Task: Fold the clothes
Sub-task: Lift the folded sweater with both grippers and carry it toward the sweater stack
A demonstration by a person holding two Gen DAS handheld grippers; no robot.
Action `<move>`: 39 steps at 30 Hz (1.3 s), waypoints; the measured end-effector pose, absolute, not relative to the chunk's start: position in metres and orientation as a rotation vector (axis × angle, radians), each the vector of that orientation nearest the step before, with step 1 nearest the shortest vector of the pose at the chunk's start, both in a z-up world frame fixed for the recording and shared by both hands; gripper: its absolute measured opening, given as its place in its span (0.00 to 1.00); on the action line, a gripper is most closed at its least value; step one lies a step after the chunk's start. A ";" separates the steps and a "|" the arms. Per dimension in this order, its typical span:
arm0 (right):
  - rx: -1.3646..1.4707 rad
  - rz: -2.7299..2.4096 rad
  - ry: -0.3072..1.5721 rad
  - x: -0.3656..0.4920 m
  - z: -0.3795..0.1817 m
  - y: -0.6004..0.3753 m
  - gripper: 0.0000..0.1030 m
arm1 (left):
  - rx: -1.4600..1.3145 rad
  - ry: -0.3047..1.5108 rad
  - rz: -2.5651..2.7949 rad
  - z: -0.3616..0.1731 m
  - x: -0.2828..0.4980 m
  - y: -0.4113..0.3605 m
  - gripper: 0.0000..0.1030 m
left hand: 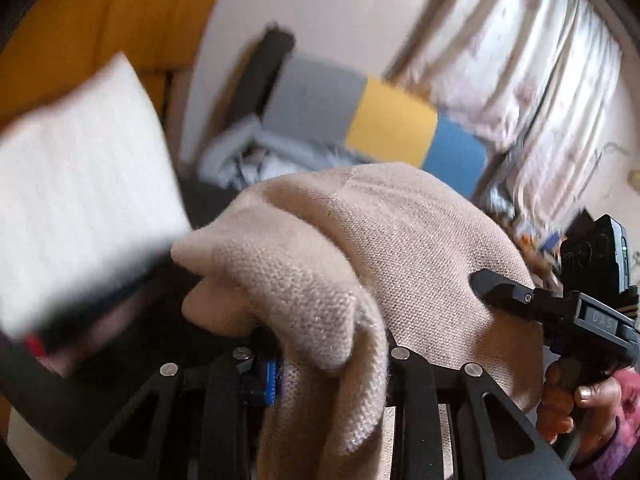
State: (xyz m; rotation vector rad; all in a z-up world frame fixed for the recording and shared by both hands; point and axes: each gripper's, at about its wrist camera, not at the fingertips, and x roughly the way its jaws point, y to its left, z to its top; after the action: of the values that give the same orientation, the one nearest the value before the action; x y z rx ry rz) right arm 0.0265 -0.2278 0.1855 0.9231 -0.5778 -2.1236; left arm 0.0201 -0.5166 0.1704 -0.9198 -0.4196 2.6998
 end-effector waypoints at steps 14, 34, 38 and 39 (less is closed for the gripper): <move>0.760 -1.828 -0.363 -0.137 0.274 -0.491 0.32 | -0.888 -0.589 3.159 0.232 -0.056 -0.728 0.31; 0.513 -2.130 0.230 -0.121 0.302 -0.507 0.47 | -0.803 -0.340 3.559 0.229 -0.052 -0.753 0.74; 0.616 -2.055 0.426 -0.133 0.290 -0.563 0.44 | -1.020 -0.072 3.503 0.212 -0.113 -0.746 0.74; 0.661 -2.057 0.446 -0.142 0.282 -0.572 0.44 | -1.088 0.012 3.498 0.201 -0.129 -0.746 0.74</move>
State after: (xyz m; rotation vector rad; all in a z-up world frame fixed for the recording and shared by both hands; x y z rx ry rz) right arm -0.1420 -0.5715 0.2820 0.6607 0.4464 -2.0575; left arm -0.1285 -0.7456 0.2014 -1.0877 0.0120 3.4977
